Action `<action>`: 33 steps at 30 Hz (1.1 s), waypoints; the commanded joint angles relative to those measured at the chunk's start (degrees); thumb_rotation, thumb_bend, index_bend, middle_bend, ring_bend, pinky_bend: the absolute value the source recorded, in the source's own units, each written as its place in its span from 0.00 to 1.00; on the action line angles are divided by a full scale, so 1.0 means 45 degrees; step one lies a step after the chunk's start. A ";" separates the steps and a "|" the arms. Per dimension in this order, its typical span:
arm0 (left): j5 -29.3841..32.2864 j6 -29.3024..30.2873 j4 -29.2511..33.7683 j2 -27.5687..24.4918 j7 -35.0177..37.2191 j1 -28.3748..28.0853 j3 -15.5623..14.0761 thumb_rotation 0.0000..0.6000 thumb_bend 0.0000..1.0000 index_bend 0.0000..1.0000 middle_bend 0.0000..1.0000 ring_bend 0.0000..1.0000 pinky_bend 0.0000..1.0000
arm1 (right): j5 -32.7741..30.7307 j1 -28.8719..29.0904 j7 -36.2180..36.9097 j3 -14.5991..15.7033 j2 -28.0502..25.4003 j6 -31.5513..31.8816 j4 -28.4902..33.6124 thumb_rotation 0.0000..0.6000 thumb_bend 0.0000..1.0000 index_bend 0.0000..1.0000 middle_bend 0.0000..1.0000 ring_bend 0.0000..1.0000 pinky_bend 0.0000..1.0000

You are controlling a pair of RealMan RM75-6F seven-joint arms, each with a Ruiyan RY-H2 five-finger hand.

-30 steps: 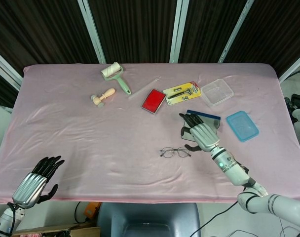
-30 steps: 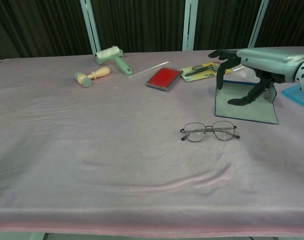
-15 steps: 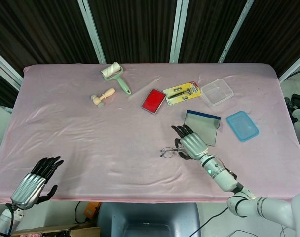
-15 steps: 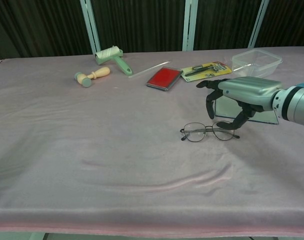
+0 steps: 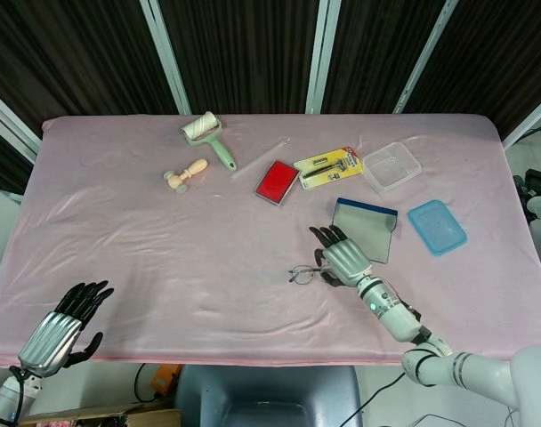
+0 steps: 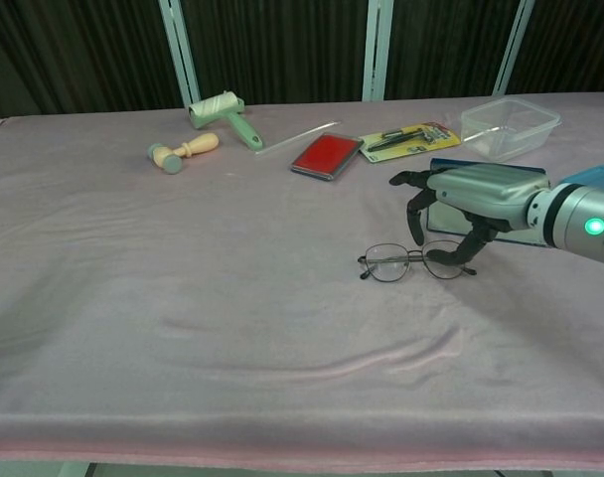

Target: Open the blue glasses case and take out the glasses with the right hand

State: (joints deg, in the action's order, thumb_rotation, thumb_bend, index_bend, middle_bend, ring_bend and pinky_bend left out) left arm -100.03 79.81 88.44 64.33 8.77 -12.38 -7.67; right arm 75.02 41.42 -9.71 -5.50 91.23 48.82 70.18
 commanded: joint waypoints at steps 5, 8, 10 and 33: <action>-0.0015 0.0030 -0.0006 -0.0009 0.0011 0.0013 -0.0005 1.00 0.45 0.00 0.00 0.00 0.00 | 0.0000 0.0035 -0.0040 -0.0019 0.0149 -0.0009 -0.0121 1.00 0.51 0.64 0.01 0.00 0.00; -0.0033 0.0038 -0.0006 -0.0015 0.0023 0.0014 -0.0013 1.00 0.45 0.00 0.00 0.00 0.00 | -0.0032 0.0046 -0.0102 -0.0027 0.0212 -0.0023 -0.0179 1.00 0.51 0.65 0.02 0.00 0.00; -0.0054 0.0047 -0.0010 -0.0023 0.0043 0.0011 -0.0019 1.00 0.45 0.00 0.00 0.00 0.00 | -0.0086 0.0050 -0.0146 -0.0058 0.0270 -0.0023 -0.0230 1.00 0.51 0.66 0.02 0.00 0.00; -0.0090 0.0221 -0.0059 -0.0066 0.0127 0.0082 -0.0002 1.00 0.45 0.00 0.00 0.00 0.00 | -0.0221 0.0121 -0.0223 -0.0144 0.0654 -0.0142 -0.0468 1.00 0.53 0.68 0.04 0.00 0.00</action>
State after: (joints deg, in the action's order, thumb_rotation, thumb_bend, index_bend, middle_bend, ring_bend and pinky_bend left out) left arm -100.43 80.80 88.16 64.03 9.34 -12.02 -7.67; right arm 74.04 41.94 -10.70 -6.11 94.13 48.16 68.08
